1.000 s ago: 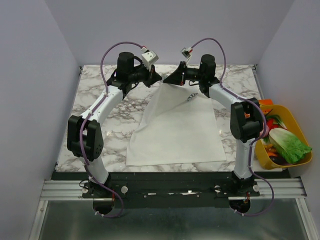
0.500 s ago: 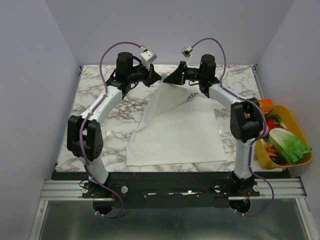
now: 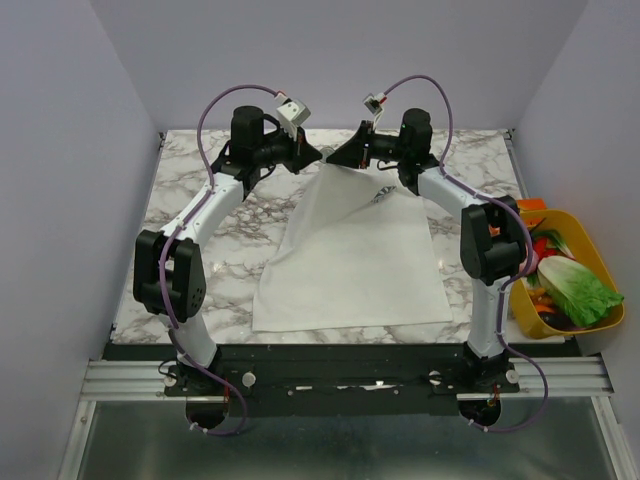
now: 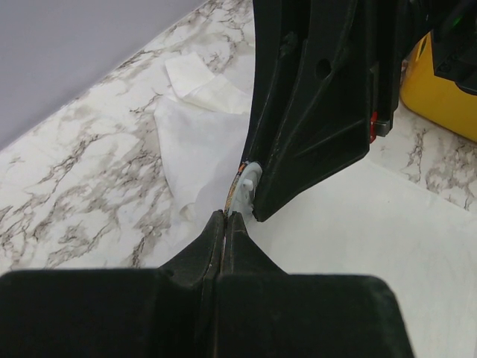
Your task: Pin the brooch onto the clothing
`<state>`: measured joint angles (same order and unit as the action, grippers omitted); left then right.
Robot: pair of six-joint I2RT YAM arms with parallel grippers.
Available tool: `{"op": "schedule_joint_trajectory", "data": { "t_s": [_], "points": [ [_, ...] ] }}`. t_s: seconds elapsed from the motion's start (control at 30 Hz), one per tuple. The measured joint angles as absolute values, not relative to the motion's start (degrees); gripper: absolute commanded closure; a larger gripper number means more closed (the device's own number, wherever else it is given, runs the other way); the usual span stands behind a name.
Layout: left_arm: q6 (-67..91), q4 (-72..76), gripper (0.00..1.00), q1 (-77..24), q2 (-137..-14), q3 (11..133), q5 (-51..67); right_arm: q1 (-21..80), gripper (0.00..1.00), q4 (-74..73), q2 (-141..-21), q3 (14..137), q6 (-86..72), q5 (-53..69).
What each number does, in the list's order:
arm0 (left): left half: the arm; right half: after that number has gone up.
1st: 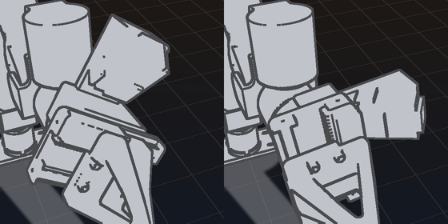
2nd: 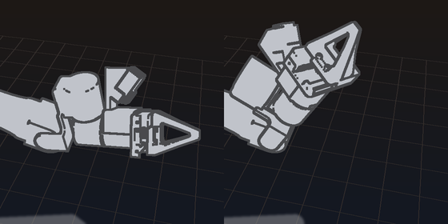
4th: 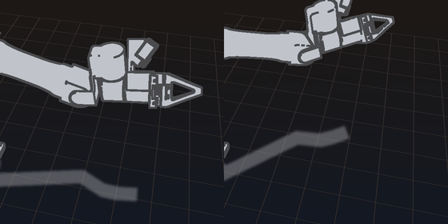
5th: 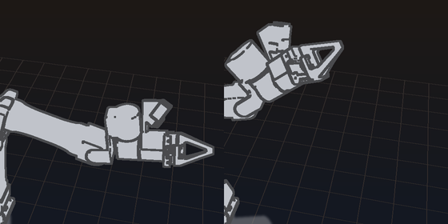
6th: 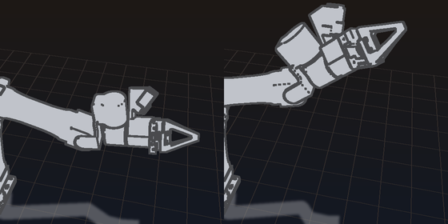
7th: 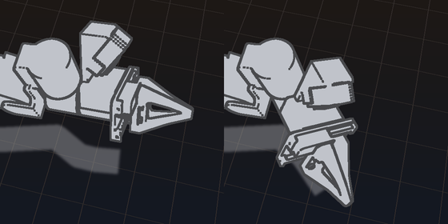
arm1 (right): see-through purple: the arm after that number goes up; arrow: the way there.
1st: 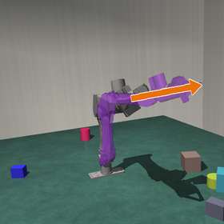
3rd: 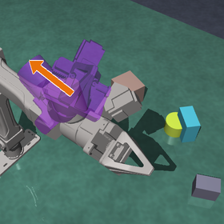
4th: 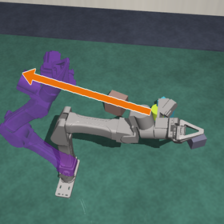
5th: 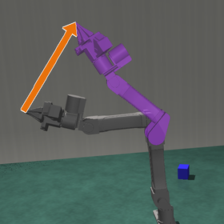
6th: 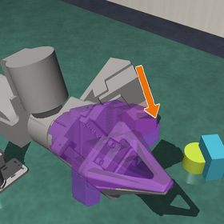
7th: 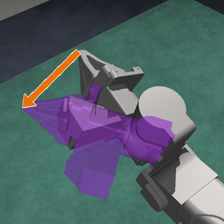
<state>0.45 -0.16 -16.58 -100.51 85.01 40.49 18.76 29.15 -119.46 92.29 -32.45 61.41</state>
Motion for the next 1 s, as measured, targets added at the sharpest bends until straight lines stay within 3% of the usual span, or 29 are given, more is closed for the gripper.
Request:
{"op": "schedule_joint_trajectory", "data": {
  "t_s": [0.57,1.0],
  "points": [
    [2.24,2.42,1.00,-15.97,-100.40,84.18,42.28,18.76,0.76,27.94,-119.52,93.62,-32.47,61.32],
    [-3.31,-5.02,1.00,-17.50,-101.65,90.59,42.70,18.59,0.79,24.75,-120.07,97.03,-29.67,63.61]
  ]
}}
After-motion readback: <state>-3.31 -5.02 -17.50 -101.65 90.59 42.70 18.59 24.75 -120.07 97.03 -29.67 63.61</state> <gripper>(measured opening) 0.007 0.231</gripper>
